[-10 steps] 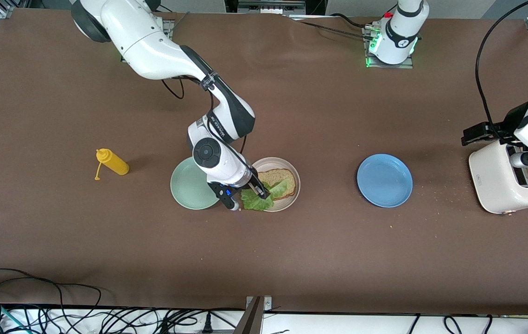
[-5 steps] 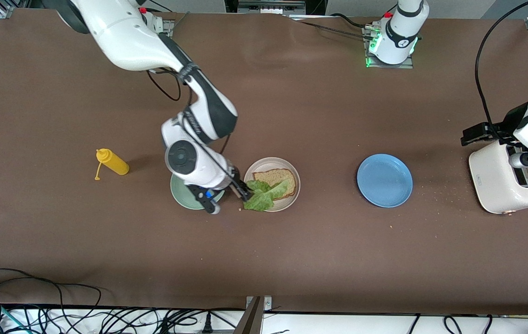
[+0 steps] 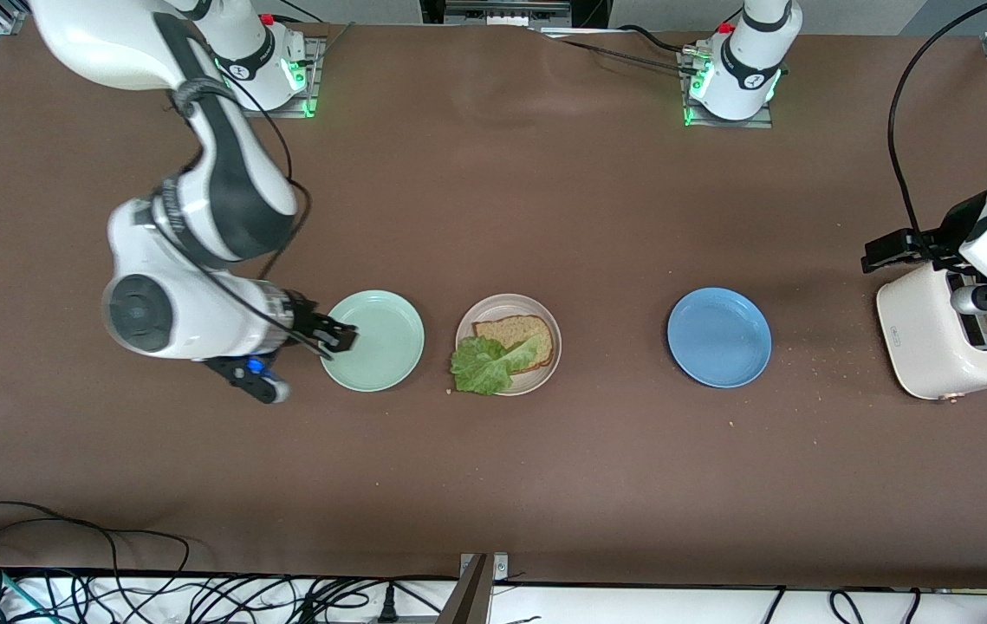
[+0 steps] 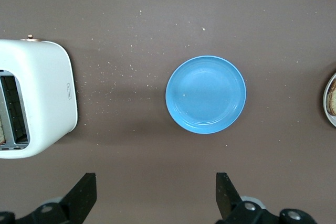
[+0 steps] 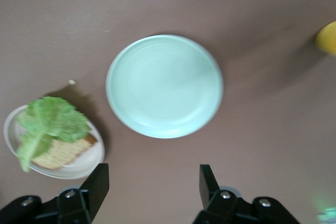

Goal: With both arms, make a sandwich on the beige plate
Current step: 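Withdraw the right gripper from the plate toward the yellow bottle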

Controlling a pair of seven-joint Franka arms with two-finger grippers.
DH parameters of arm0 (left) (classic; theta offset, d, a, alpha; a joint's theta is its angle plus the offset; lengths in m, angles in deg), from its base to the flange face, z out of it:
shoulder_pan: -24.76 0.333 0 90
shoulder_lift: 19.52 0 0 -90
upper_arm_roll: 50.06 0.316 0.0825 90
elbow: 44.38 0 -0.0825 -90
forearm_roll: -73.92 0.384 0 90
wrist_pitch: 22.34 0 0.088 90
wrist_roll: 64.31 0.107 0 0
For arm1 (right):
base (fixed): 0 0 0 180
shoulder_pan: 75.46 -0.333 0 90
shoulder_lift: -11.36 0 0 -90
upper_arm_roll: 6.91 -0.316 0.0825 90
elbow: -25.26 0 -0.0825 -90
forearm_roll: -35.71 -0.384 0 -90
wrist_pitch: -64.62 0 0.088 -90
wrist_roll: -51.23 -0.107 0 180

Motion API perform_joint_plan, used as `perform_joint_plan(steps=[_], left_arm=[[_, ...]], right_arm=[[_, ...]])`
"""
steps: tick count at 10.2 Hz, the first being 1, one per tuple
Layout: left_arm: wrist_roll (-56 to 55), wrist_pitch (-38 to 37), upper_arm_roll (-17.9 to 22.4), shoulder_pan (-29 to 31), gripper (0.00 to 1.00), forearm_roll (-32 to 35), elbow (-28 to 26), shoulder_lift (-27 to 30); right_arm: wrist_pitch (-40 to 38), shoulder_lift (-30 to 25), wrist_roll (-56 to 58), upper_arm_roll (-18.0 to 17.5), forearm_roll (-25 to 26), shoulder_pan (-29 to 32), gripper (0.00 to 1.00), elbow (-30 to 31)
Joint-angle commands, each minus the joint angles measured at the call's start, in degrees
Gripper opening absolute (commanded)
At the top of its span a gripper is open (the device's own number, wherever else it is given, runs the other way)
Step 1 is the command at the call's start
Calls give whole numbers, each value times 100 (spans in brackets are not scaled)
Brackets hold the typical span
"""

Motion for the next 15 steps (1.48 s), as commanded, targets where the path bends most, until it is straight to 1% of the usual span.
perform_joint_plan(steps=[1, 3, 4, 5, 7, 8, 9, 10, 11, 13, 15], left_arm=[[-4, -139, 0, -30, 100, 139, 180, -70], [-13, -139, 0, -30, 100, 130, 180, -70], [-4, -139, 0, -30, 100, 130, 180, -70], [-4, -139, 0, -30, 100, 130, 189, -70], [-4, -139, 0, -30, 100, 130, 180, -70], [-4, -139, 0, -30, 100, 130, 180, -70], [-4, -139, 0, -30, 100, 130, 180, -70], [-4, -139, 0, -30, 100, 130, 189, -70], [-4, -139, 0, -30, 100, 130, 180, -70], [-4, -139, 0, -30, 100, 130, 180, -70], [-4, -139, 0, -30, 100, 130, 180, -70]], right_arm=[[-584, -488, 1477, 664, 57, 153, 89, 300], [-840, -796, 2918, 1455, 48, 153, 92, 511], [-823, -954, 3813, 1799, 39, 153, 92, 695], [-771, -1060, 4553, 2046, -4, 153, 92, 853], [-657, -1088, 5810, 2485, -75, 179, 92, 995], [-447, -1105, 6487, 2635, -336, 266, 92, 1274], [-245, -1097, 7399, 2794, -774, 415, 92, 1520], [-43, -1088, 8513, 2830, -1326, 669, 92, 1801], [116, -1079, 9342, 2830, -1671, 872, 91, 2065], [354, -1009, 11082, 2830, -2112, 1153, 90, 2392], [355, -782, 12892, 2830, -2883, 1496, 90, 2638]])
